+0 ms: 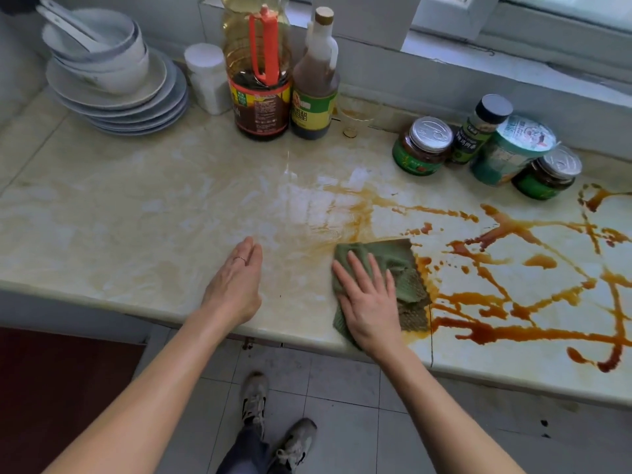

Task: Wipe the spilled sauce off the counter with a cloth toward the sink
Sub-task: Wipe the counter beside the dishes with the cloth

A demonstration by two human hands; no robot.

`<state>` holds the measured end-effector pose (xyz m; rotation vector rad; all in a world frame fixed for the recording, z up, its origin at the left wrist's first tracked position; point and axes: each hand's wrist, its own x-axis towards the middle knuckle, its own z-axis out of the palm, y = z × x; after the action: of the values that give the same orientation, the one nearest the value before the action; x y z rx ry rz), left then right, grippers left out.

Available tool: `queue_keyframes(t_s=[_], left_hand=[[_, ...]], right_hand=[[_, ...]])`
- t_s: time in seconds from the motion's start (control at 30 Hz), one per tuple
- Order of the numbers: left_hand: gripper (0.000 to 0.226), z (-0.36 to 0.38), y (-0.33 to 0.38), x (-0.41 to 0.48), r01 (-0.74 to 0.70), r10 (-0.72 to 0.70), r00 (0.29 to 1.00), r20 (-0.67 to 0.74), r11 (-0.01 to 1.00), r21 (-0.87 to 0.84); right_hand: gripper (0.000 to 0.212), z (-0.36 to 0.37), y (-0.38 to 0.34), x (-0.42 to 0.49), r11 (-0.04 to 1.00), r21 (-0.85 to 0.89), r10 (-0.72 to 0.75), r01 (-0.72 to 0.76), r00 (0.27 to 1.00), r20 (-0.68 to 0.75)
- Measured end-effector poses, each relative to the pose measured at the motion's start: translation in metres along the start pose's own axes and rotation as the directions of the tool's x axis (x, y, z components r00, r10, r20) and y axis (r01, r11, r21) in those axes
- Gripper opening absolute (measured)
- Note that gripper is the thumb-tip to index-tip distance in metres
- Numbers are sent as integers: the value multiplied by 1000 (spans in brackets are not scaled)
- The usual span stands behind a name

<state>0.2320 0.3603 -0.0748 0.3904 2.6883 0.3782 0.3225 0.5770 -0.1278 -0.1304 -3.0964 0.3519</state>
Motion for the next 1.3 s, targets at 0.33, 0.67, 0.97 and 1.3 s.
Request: queue_keyframes(t_s=[0.33, 0.67, 0.97, 1.3], left_hand=[[79, -8, -1, -2, -14, 14, 999, 48, 1000, 6], [76, -6, -3, -2, -26, 26, 999, 27, 1000, -11], [73, -12, -6, 2, -50, 50, 999, -14, 998, -38], [57, -30, 3, 50, -92, 86, 987, -137, 995, -31]], right_hand=[[59, 0, -14, 30, 998, -38, 51, -48, 995, 86], [63, 5, -56, 35, 998, 20, -58, 57, 995, 79], [63, -12, -18, 70, 972, -17, 235, -234, 971, 51], [53, 2, -49, 108, 998, -64, -25, 29, 998, 59]])
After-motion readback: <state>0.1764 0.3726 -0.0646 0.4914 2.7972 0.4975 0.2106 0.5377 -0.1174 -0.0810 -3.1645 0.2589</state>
